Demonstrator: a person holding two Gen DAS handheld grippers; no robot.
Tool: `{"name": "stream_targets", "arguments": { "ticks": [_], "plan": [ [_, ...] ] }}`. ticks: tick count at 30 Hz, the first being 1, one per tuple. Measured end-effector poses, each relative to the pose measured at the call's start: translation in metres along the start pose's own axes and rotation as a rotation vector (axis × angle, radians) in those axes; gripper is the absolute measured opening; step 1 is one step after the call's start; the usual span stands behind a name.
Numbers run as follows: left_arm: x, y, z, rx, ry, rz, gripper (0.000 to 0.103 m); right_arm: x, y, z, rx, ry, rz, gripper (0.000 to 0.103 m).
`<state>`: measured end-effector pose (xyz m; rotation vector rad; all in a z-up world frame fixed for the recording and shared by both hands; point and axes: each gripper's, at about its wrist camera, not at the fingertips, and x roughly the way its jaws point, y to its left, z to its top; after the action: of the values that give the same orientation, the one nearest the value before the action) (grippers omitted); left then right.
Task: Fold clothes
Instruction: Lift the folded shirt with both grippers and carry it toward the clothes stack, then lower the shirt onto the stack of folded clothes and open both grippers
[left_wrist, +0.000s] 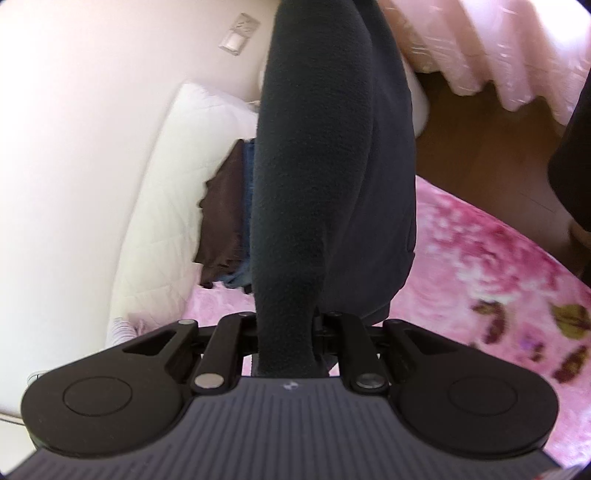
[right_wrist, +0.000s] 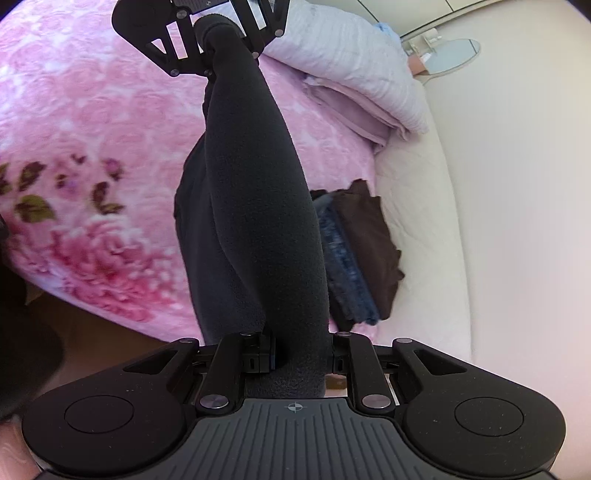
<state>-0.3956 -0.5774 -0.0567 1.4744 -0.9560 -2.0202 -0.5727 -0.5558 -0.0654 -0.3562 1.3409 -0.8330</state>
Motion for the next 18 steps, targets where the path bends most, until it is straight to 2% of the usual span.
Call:
{"name": "stream_targets", "arguments": {
  "ticks": [4,7,14,18],
  "plan": [
    [0.041,0.04,0.013,-0.03,0.024,0.033,0.012,0.031,-0.049,-0.003,-0.019,-0.032,-0.011,0.017],
    [0.09,0.076,0.029,-0.07,0.074,0.053,0.012,0.07,-0.096,-0.01,-0.036,-0.069,-0.01,0.017],
    [0.213,0.174,0.067,-0.184,0.214,0.101,0.012,0.199,-0.236,-0.025,-0.168,-0.205,0.002,0.017],
    [0.273,0.248,0.083,-0.271,0.287,0.195,0.012,0.264,-0.324,-0.016,-0.237,-0.289,-0.061,0.017]
  ]
}}
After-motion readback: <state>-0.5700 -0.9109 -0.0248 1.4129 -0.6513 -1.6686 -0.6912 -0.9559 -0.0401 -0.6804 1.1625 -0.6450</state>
